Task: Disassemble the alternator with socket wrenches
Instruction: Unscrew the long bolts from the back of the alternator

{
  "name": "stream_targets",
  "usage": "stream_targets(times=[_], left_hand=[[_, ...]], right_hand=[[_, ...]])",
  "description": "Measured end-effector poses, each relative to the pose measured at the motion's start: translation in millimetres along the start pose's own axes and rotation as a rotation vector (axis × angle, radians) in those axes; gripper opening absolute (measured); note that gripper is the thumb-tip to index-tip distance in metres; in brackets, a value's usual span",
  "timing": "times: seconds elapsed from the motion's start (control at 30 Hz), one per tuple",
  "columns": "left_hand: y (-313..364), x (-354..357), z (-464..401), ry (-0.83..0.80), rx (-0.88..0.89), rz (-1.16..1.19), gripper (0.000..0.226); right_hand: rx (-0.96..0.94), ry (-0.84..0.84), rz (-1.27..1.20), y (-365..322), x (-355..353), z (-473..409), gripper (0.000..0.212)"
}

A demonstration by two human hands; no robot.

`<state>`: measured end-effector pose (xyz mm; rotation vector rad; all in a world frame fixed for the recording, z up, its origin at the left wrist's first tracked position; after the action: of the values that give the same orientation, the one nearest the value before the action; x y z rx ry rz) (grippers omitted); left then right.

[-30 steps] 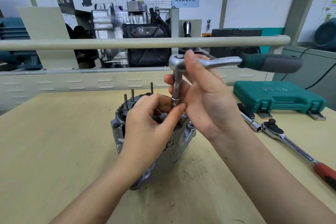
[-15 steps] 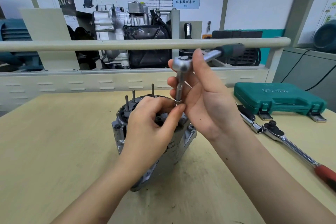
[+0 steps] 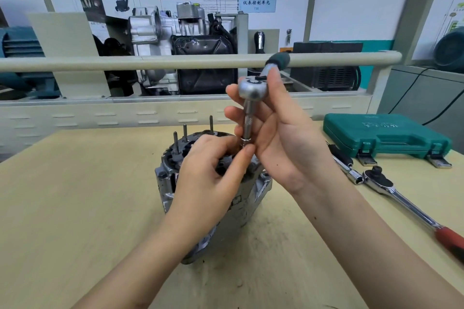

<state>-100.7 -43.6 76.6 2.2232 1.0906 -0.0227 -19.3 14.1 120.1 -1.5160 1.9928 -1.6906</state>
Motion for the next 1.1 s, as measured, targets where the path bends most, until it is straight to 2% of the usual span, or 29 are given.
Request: stream_targets(times=[0.1,0.17,0.33,0.47,0.63,0.73,0.87,1.0,1.1], left_hand=[[0.2,-1.4,-1.5,0.011,-0.005,-0.014,0.011],[0.2,-1.6,-2.4,0.032,-0.022,-0.032,0.018],[-0.2,-0.6,-2.1,0.070,-0.078,-0.012,0.027],[-2.1,-0.3,-2.0,0.052,-0.094,0.019,0.025],[2.1,-0.9,-1.4,0.004,0.004,-0.019,0.016],[1.1,-2.2,-1.1,0.005,0.006,-0.018,0.014],[0.8,-1.2,-1.3,0.051,-0.023,-0.042,0.016],[0.2,-0.1,-0.4,0.070,-0.036,-0.039,0.015],[1.1,-0.9,-1.3,0.078,-0.046,-0.034,0.019]], right_hand=[[-0.007,-0.009,0.002,0.6,1.3,0.8,0.037],[-0.024,0.006,-0.014,1.3,1.4,1.6,0.042],[-0.081,0.018,0.014,-0.9,1.3,4.1,0.030],[-0.056,0.009,0.006,0.7,1.6,3.6,0.039],[-0.001,0.007,0.025,0.9,1.0,0.9,0.035],[-0.001,0.002,0.020,0.7,1.7,1.2,0.035],[-0.042,0.038,-0.043,0.3,1.3,1.4,0.048],[-0.065,0.060,-0.053,0.3,-0.2,1.9,0.047],[-0.016,0.045,-0.021,3.0,1.6,2.0,0.062]])
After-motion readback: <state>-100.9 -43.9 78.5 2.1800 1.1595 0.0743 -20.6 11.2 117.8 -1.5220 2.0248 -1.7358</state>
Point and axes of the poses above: each hand's wrist, its own z-axis away from the middle knuckle, its own x-axis out of the palm, y = z × x, the point moved 3 cm from there along -z, towards the middle knuckle, and after that the axes turned 2 degrees about z, right-handed, at the moved point
